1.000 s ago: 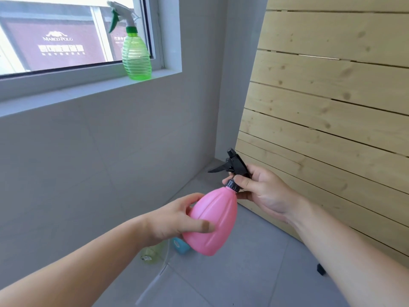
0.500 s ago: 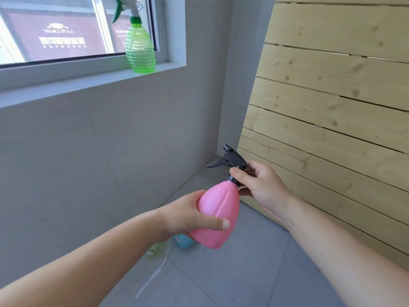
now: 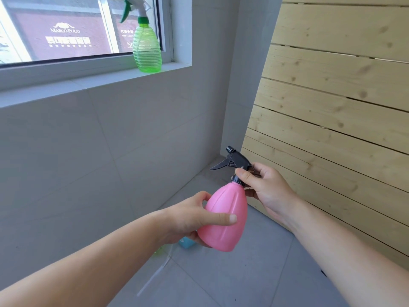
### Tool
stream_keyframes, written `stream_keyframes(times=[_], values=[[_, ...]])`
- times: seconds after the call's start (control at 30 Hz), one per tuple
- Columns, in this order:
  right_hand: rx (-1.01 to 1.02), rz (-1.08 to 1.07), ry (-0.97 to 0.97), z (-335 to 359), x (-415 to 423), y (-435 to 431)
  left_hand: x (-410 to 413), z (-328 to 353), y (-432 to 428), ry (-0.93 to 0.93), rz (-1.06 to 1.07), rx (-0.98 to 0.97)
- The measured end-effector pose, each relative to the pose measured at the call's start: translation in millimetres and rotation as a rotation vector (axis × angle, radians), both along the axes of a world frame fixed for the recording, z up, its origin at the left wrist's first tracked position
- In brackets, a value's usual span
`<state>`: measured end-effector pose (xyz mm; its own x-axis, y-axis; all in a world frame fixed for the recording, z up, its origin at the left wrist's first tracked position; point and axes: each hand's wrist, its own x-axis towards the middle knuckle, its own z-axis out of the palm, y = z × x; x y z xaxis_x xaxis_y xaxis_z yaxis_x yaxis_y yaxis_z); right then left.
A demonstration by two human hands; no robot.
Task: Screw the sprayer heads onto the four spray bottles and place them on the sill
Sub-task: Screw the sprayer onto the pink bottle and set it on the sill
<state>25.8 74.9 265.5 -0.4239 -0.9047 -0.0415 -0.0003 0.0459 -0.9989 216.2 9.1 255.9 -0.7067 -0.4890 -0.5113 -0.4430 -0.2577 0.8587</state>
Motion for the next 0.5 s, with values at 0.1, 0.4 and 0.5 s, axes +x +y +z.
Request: stream_keyframes(times=[0.1,0.4,0.5], values=[[-0.003,0.003,0.036,0,1,0,-1,-1,0,0.020,0.004,0.105],[-0.017,-0.031,-0.001,1,0,1,-9,-5,2,0.013,-0.019,0.015],[-0.021,-0.020,0.006,1,3,1,-11,-7,4,-0.003,0.026,0.027]])
